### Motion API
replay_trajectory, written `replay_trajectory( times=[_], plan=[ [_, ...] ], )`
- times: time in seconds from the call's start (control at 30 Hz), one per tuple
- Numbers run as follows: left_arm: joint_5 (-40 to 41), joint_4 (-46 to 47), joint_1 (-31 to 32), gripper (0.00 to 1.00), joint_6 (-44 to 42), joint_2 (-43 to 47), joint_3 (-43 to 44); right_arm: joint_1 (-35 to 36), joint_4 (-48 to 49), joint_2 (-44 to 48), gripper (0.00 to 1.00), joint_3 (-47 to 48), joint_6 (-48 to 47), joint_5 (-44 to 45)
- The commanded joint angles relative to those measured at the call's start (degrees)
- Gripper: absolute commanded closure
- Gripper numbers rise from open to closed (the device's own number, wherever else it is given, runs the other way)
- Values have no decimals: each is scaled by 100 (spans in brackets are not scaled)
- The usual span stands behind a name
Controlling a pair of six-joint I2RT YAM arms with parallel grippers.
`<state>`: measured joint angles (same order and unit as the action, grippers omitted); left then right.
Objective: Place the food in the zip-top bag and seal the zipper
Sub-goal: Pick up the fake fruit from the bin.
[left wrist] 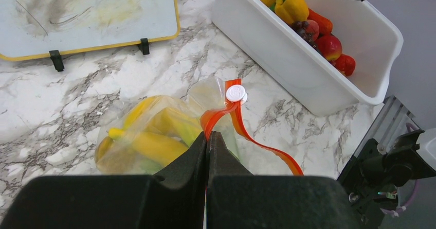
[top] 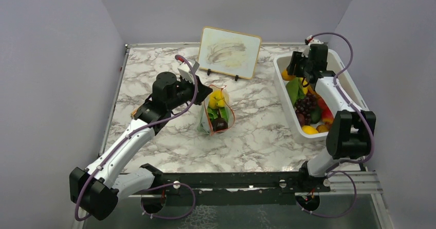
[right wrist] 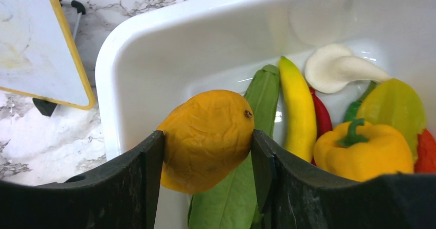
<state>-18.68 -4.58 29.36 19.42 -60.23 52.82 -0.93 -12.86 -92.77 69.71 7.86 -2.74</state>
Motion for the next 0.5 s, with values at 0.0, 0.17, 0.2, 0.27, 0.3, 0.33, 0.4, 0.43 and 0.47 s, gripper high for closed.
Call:
replay_trajectory(
  times=[0.0, 0.17, 0.2, 0.27, 0.3, 0.33, 0.4, 0.43, 0.47],
  plan=[
    [167, 429, 15, 100, 9, 6, 80, 195, -603, 329, 59, 351, -5, 636],
    [196, 241, 9, 100, -70, -88, 236, 380, -898, 624, 59, 631, -94, 812],
    [200, 211, 11, 100, -108, -101, 264, 432, -915, 704, 60, 651, -86, 784],
    [202, 189, 17, 100, -180, -107, 302, 577, -945, 863, 60, 699, -77, 736],
    [225, 197, 9, 100, -190, -97, 303, 643, -964, 940, 60, 715, -75, 665],
    [249, 209, 9, 100, -193, -82, 295, 730, -971, 1018, 60, 731, -82, 599],
    [259, 260, 16, 100, -174, -48, 268, 951, -973, 1165, 60, 745, -87, 546],
    [259, 290, 13, 100, -149, -39, 254, 1075, -973, 1243, 60, 739, -86, 518],
    [245, 328, 16, 100, -115, -32, 236, 1176, -974, 1316, 61, 730, -75, 482]
  ],
)
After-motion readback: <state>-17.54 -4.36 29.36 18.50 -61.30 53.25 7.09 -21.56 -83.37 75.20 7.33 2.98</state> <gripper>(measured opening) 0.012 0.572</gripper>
